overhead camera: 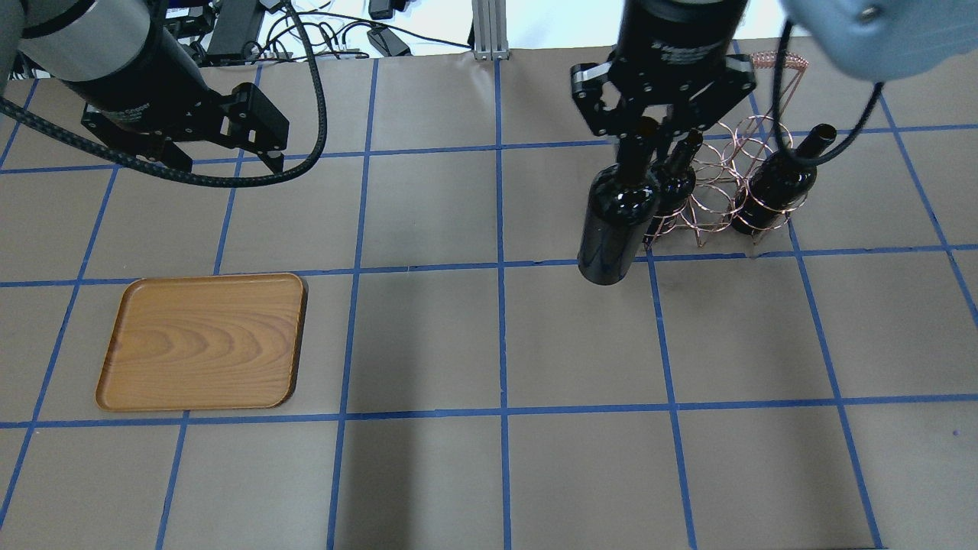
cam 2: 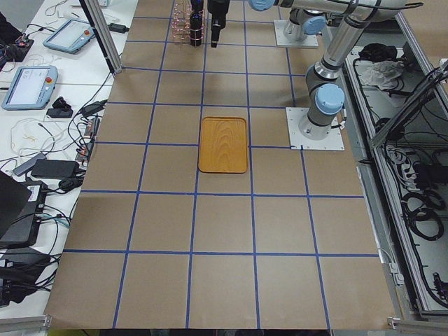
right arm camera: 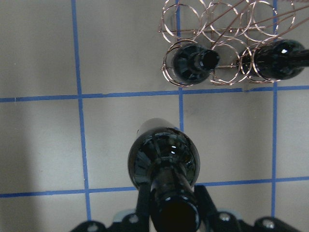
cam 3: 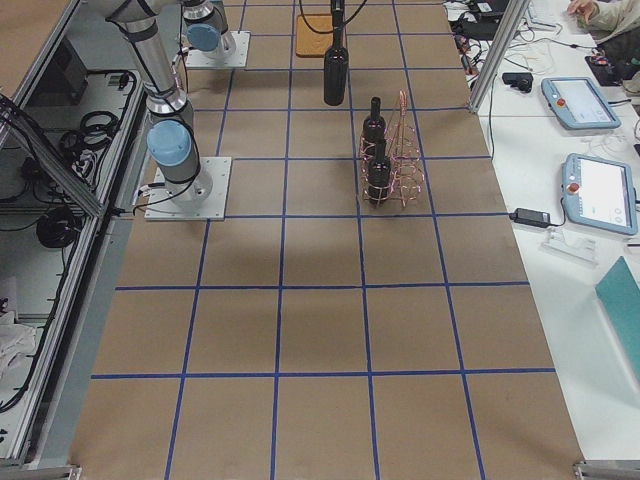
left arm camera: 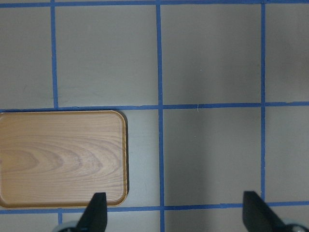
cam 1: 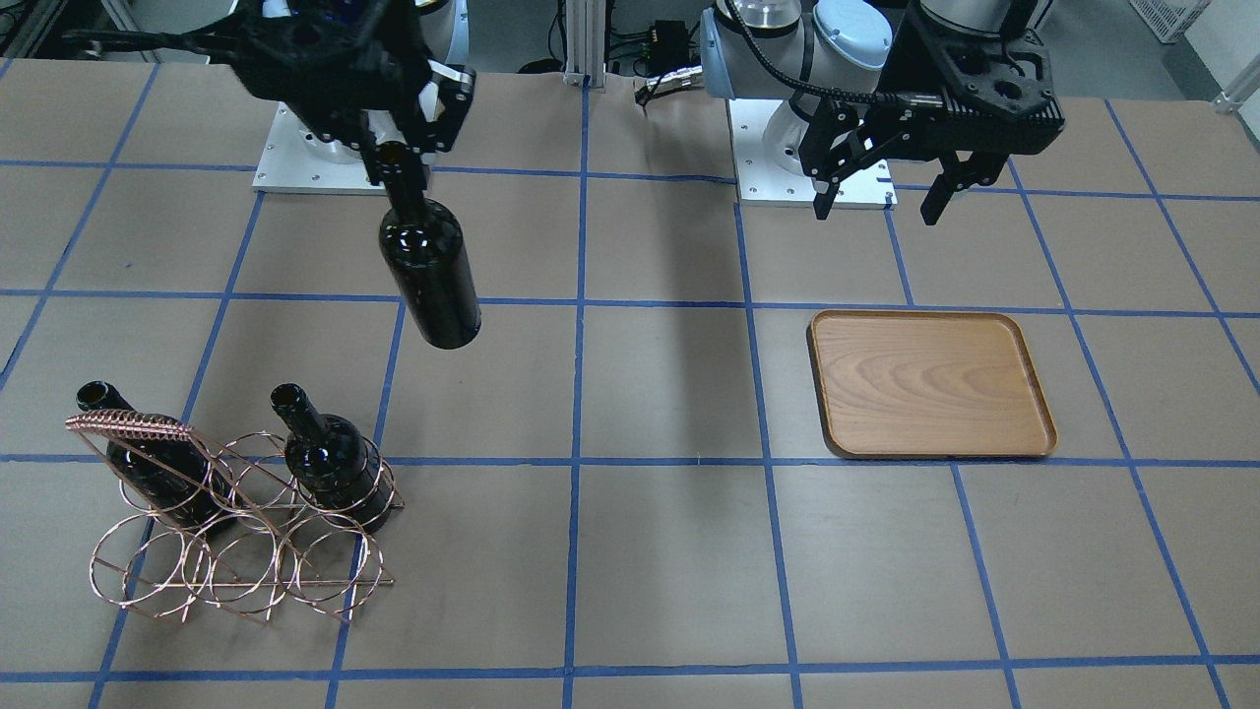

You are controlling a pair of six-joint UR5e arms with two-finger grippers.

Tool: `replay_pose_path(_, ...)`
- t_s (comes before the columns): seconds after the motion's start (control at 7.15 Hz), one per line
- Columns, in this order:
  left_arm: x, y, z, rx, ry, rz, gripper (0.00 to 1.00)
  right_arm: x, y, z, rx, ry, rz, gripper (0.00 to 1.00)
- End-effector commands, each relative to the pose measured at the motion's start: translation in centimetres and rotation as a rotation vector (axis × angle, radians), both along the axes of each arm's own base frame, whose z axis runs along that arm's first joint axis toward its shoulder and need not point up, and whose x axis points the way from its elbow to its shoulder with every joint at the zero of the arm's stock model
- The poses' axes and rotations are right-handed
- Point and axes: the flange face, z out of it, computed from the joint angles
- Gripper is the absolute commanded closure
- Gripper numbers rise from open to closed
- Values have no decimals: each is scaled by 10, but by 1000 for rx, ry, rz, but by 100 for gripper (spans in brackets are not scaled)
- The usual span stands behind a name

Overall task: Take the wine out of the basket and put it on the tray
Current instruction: 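Grasp the bottle neck with the right gripper and lift it out of the rack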

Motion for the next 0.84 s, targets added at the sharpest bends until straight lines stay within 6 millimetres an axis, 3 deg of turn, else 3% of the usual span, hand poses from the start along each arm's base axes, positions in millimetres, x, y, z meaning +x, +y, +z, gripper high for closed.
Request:
replay_pose_path(0.0, 0, 0, 0, 0, -1, 1, 0, 66, -4, -34, -15, -12, -25, 89)
replay_pose_path(0.42, 1, 0, 0, 0, -2, 1, 0, 128, 5, -74, -14, 3, -74, 89)
replay_pose_path(0.7, 2, 1, 0, 3, -1, 2, 0, 148, -10, -107, -22, -16, -137, 89)
